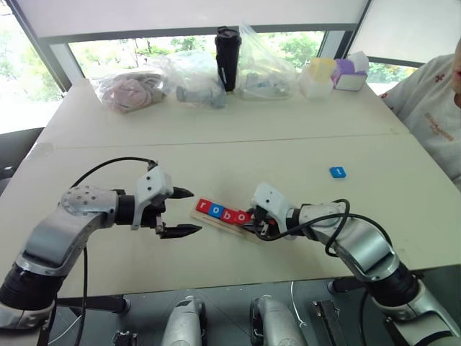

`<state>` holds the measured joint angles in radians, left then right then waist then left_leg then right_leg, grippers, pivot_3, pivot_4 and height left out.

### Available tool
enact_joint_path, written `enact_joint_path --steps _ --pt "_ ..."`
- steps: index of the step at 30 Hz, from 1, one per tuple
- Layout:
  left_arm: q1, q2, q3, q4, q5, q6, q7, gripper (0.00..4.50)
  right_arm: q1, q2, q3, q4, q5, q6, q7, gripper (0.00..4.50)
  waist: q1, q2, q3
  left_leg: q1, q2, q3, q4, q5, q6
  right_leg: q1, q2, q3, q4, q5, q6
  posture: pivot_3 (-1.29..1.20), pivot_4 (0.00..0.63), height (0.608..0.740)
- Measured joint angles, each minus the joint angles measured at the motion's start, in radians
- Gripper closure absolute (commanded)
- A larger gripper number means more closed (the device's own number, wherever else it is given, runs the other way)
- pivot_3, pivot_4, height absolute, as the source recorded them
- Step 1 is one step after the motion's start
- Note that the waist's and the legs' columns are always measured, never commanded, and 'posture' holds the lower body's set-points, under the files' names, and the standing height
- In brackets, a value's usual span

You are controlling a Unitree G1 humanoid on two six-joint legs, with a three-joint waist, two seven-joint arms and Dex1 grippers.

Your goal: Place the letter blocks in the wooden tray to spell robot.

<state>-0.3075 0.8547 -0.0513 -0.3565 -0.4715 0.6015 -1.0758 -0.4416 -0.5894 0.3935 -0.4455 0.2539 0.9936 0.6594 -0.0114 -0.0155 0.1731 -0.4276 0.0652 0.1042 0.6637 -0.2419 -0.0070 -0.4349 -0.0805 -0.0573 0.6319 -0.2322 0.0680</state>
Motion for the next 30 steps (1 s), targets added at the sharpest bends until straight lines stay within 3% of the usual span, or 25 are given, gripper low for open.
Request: enact_joint_path --steps 4,5,9,10,24,30 --pt "0.0 0.0 0.0 0.0 0.0 0.0 0.001 0.0 0.0 0.0 0.006 0.0 -0.004 -0.003 0.008 3.33 0.0 0.0 0.0 0.0 0.0 0.0 0.0 0.0 0.0 0.0 0.0 0.0 0.0 0.0 0.0 0.0 0.15 0.74" --pt "0.0 0.0 0.0 0.0 0.0 0.0 0.002 0.0 0.0 0.0 0.006 0.0 -0.004 -0.005 0.01 2.28 0.0 0.0 0.0 0.0 0.0 0.0 0.0 0.0 0.0 0.0 0.0 0.0 0.0 0.0 0.0 0.0 0.15 0.74" --pt "0.0 0.0 0.0 0.0 0.0 0.0 0.005 0.0 0.0 0.001 0.014 0.0 -0.008 -0.009 0.013 0.31 0.0 0.0 0.0 0.0 0.0 0.0 0.0 0.0 0.0 0.0 0.0 0.0 0.0 0.0 0.0 0.0 0.15 0.74" --pt "0.0 0.0 0.0 0.0 0.0 0.0 0.005 0.0 0.0 0.001 0.014 0.0 -0.01 -0.01 0.013 0.07 0.0 0.0 0.0 0.0 0.0 0.0 0.0 0.0 0.0 0.0 0.0 0.0 0.0 0.0 0.0 0.0 0.15 0.74" --pt "0.0 -0.002 0.0 0.0 0.001 0.0 0.005 0.0 -0.025 0.002 -0.035 0.001 0.001 -0.029 0.023 0.07 0.0 0.0 0.0 0.0 0.0 0.0 0.0 0.0 0.0 0.0 0.0 0.0 0.0 0.0 0.0 0.0 0.15 0.74" --pt "-0.007 -0.031 0.009 0.0 -0.035 0.011 0.01 0.0 -0.041 0.022 -0.22 -0.002 0.104 -0.066 0.055 0.07 0.003 0.0 0.0 -0.001 0.0 0.0 0.0 0.0 0.0 0.0 0.0 0.0 0.0 0.0 0.0 0.0 0.15 0.74"
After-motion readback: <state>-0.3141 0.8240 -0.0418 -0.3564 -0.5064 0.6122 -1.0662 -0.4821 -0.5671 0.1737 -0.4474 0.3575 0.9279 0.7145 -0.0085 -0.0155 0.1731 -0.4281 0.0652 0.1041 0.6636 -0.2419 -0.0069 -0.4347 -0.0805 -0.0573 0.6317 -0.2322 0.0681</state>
